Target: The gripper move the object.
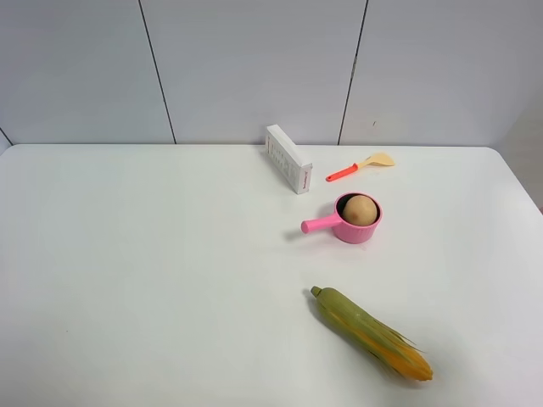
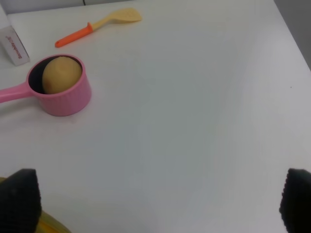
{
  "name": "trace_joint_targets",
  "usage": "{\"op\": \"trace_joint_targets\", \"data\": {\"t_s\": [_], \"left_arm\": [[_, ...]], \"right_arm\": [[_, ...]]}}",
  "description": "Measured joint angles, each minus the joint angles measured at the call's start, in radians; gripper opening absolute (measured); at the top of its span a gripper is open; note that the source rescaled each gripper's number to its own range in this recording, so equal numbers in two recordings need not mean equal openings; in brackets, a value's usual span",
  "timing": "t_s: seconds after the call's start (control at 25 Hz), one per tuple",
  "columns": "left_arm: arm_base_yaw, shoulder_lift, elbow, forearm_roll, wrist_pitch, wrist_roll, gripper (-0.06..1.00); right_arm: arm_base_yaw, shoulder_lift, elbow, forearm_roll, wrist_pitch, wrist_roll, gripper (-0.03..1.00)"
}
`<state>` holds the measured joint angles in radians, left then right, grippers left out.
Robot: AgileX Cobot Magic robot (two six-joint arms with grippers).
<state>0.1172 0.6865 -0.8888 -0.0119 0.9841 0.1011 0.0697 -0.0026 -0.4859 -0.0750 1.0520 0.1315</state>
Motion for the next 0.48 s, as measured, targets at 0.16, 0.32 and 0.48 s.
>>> {"op": "trace_joint_targets", "data": {"t_s": [0.16, 0.32, 0.48], "left_arm": [[0.003, -0.139, 0.117, -0.05, -0.002, 0.0, 0.63], [0.003, -0.271, 0.195, -0.056, 0.019, 0.0, 0.63], [0.003, -0.363, 0.206, -0.056, 0.059, 0.0, 0.69]], "right_arm": [[0.0, 0.0, 0.0, 0.0, 0.0, 0.0, 1.0], [0.0, 0.0, 0.0, 0.0, 0.0, 0.0, 1.0], [0.0, 0.0, 0.0, 0.0, 0.0, 0.0, 1.0]]}}
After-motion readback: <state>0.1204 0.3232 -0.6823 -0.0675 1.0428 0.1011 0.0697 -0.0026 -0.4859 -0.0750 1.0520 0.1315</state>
